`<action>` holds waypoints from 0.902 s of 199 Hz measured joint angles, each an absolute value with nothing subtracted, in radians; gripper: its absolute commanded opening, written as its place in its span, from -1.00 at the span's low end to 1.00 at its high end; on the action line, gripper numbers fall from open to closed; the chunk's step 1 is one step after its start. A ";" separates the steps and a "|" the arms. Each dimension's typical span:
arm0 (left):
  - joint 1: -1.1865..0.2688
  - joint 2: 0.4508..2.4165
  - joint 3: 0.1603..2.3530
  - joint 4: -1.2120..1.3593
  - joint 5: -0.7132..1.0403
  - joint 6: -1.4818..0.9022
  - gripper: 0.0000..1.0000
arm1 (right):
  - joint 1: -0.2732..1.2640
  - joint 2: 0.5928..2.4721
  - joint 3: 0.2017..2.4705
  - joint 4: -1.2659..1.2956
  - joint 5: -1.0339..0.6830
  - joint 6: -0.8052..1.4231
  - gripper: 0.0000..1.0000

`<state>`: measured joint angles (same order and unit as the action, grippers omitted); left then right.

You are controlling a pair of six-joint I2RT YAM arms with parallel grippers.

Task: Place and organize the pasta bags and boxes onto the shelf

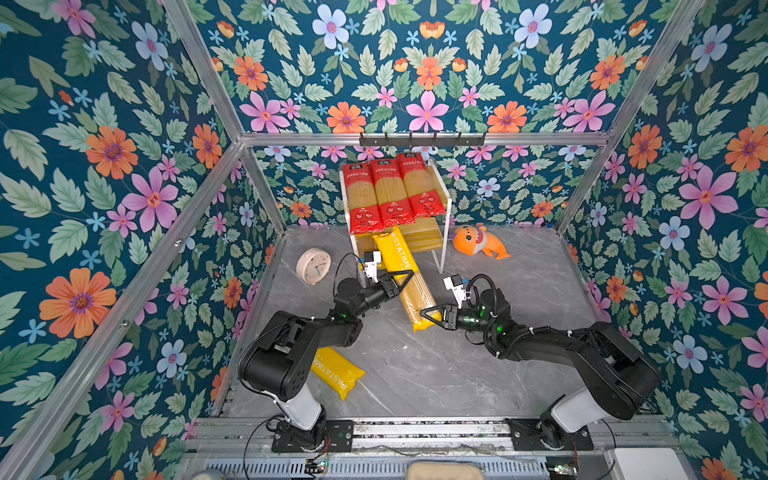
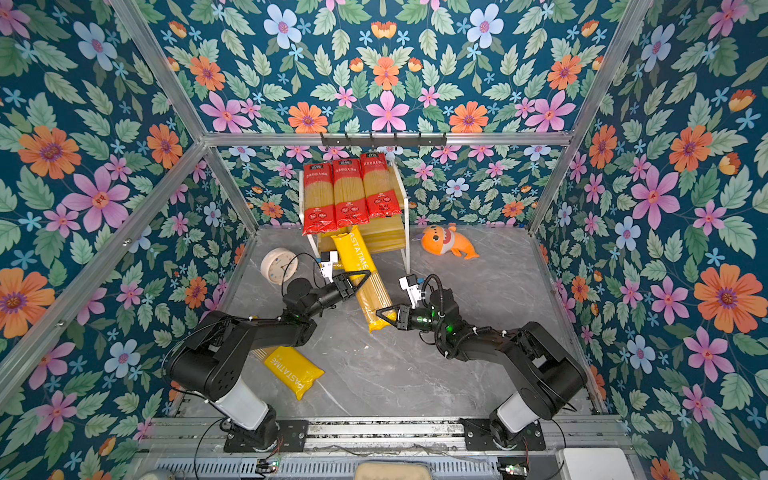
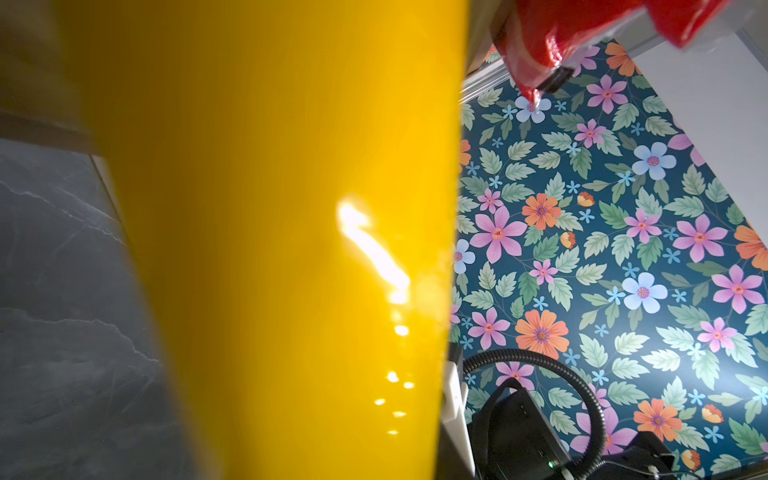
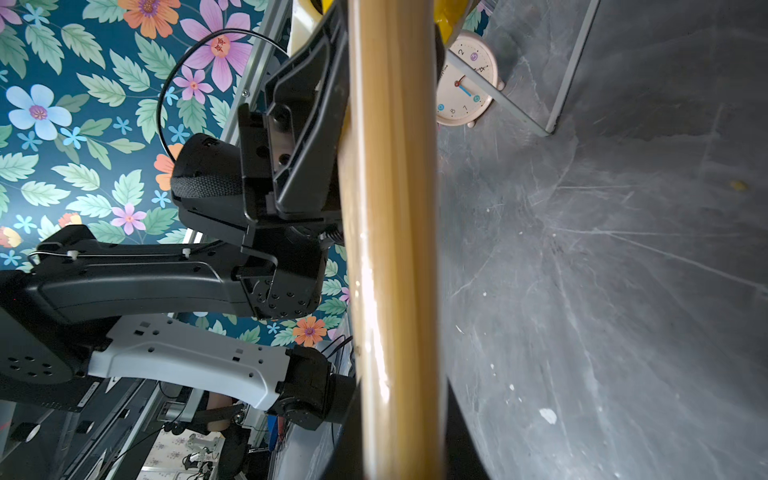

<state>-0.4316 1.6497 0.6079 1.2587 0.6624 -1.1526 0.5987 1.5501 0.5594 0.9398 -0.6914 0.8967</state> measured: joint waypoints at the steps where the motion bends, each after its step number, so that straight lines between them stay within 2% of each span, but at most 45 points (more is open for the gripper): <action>1: -0.431 1.649 0.607 1.258 0.663 -1.153 -0.09 | 0.599 1.550 0.560 0.940 -0.691 0.897 -0.86; 25: -0.412 1.621 0.589 1.257 0.659 -1.155 0.12 | 0.600 1.553 0.588 0.937 -0.677 0.917 -0.98; 46: -0.389 1.585 0.558 1.253 0.653 -1.150 0.21 | 0.598 1.577 0.649 0.922 -0.624 0.925 -1.00; 114: -0.345 1.411 0.419 1.127 0.631 -1.080 0.22 | 0.572 1.722 0.897 0.869 -0.476 1.024 -1.00; 156: -0.315 1.169 0.397 0.779 0.543 -0.873 0.22 | 0.556 1.805 1.136 0.578 -0.449 1.081 -1.00; 180: -0.300 1.094 0.390 0.619 0.494 -0.779 0.22 | 0.556 1.883 1.257 0.467 -0.459 1.132 -1.00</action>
<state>-0.3000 1.0939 0.3904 0.6189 0.4938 -0.7788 0.5564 1.8832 1.2568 0.4667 -0.4595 1.1320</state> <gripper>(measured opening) 0.612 0.175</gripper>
